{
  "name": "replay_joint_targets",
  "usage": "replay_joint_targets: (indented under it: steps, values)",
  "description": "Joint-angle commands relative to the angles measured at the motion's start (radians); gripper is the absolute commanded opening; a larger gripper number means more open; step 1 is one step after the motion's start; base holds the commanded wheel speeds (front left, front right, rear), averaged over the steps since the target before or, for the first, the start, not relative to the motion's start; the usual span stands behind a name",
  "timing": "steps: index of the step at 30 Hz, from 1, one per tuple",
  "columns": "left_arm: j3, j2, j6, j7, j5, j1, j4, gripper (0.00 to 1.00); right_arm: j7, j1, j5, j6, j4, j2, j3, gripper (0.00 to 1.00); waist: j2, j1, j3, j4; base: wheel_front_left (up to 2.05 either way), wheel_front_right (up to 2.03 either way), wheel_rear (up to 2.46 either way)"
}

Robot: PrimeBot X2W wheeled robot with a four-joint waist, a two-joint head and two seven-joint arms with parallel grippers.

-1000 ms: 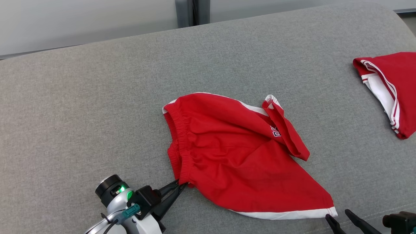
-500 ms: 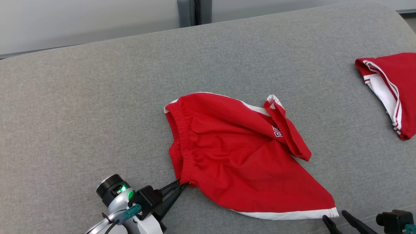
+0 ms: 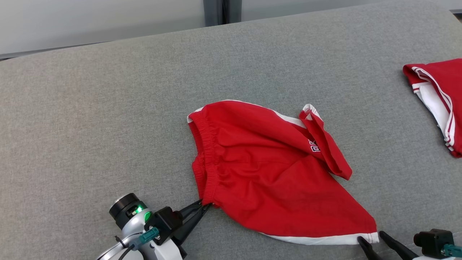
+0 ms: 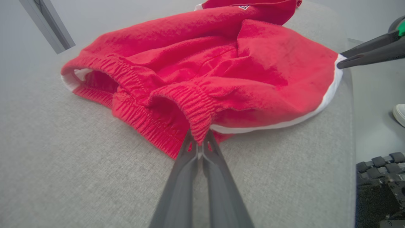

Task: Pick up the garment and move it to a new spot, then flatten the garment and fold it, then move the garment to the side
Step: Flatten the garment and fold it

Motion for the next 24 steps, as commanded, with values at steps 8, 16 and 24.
replay_joint_targets:
  steps: [8, 16, 24]
  values:
    - [0.002, 0.011, -0.004, -0.004, 0.002, -0.017, 0.001, 0.0, 0.011, -0.019, 0.015, 0.0, 0.026, -0.002, 0.017, 0.0, -0.0001, 0.0, 0.006, 0.01, 0.0, 0.0, 0.0]
    - [0.014, 0.009, -0.003, -0.004, -0.004, 0.006, 0.004, 0.0, 0.006, -0.021, 0.046, 0.0, -0.018, -0.035, 0.02, 0.0, -0.0001, 0.0, -0.012, 0.006, 0.0, 0.0, 0.0]
    - [0.031, 0.018, -0.004, -0.004, -0.02, 0.03, -0.026, 0.0, 0.018, -0.032, 0.135, 0.0, -0.153, -0.086, 0.012, 0.0, -0.0001, 0.0, -0.051, 0.002, 0.0, 0.0, 0.0]
